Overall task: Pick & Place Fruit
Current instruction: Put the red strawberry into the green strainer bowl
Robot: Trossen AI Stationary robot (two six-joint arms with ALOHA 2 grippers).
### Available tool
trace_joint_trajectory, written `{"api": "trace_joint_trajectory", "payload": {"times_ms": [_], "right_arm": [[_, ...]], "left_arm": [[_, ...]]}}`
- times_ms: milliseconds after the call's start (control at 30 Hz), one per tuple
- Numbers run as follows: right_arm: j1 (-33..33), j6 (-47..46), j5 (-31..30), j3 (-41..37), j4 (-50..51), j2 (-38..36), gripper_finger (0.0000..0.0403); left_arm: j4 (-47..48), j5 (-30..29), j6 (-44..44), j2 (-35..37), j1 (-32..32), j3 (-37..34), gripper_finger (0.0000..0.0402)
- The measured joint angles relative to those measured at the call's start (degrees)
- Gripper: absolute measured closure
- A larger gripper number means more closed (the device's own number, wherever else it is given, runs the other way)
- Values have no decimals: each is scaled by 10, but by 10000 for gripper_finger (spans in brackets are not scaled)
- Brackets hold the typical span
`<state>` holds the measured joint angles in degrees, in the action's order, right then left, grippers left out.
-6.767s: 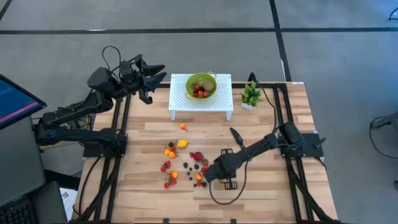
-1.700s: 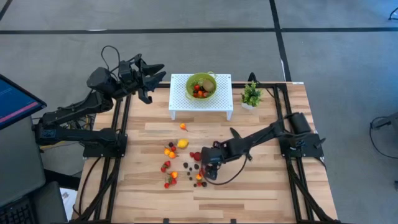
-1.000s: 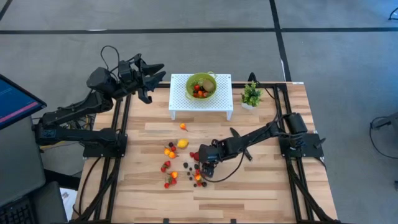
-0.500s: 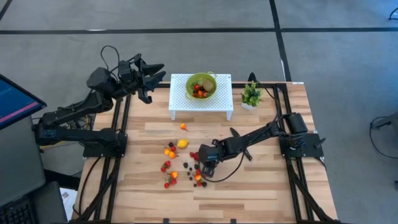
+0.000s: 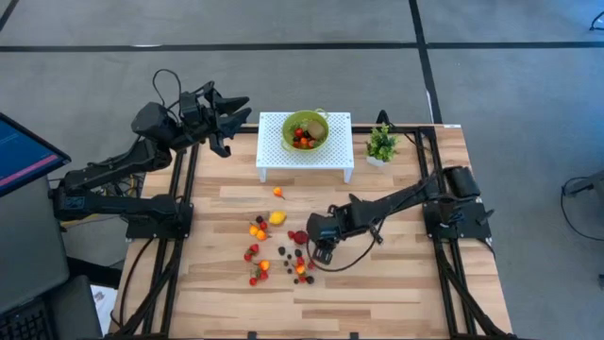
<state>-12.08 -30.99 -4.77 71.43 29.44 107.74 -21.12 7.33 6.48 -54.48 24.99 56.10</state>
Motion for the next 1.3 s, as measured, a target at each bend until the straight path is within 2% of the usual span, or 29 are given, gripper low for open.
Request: {"api": "trace_joint_trajectory", "payload": {"times_ms": [167,400,633,800,967,1167,1300], "right_arm": [[24,34,-2,0,-28,-51,283],[83,106,-5,0,-107,-121,252],[169,193,-4,1,-214,-176,279],[242,219,-4,1,-253,-185,262],[304,220,3,1,-248,-182,255],[339,220,22,1,-238,-170,270],[345,220,22,-1,-227,-155,257]], "left_arm": [[0,0,0,0,0,0,259],[0,0,0,0,0,0,259],[0,0,0,0,0,0,259],[0,0,0,0,0,0,259],[0,0,0,0,0,0,259],[0,0,0,0,0,0,259],[0,0,0,0,0,0,259]]}}
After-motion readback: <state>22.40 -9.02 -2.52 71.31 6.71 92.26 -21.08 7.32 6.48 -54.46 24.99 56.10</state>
